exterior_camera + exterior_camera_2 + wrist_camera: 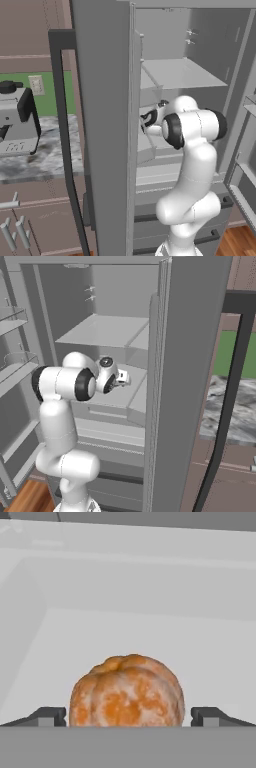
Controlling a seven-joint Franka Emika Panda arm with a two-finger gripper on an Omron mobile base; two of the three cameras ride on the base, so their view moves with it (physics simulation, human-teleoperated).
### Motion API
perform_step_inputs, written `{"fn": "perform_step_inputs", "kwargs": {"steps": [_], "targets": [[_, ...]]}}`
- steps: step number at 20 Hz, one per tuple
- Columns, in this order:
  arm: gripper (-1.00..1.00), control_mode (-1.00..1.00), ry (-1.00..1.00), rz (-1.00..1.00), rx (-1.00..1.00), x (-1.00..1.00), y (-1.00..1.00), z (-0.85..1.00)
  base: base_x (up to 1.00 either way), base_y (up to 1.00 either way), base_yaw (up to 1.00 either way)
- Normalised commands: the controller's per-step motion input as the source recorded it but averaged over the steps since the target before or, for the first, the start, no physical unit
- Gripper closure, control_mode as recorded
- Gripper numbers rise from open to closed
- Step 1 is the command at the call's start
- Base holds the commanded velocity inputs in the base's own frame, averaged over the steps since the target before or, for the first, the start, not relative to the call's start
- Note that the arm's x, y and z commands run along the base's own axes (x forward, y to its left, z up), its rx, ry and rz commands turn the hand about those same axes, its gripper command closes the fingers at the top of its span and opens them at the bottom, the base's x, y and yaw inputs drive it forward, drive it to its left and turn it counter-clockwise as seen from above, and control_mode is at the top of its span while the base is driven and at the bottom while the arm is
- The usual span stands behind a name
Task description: Pick the mango and tangerine from the fridge and place them inside the tupperware on the counter.
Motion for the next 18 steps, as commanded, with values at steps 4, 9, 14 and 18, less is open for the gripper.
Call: {"fn": "perform_step_inputs", "kwargs": {"steps": [4, 9, 14, 18], "targets": [[-1.00, -1.00, 0.00, 0.00, 0.00, 0.42, 0.01, 0.00, 0.00, 0.00, 0.00], [-1.00, -1.00, 0.03, 0.00, 0.00, 0.13, 0.03, -0.39, 0.00, 0.00, 0.00], [1.00, -1.00, 0.16, 0.00, 0.00, 0.00, 0.00, -0.68, 0.00, 0.00, 0.00], [1.00, -1.00, 0.02, 0.00, 0.00, 0.00, 0.00, -0.13, 0.00, 0.00, 0.00]]}}
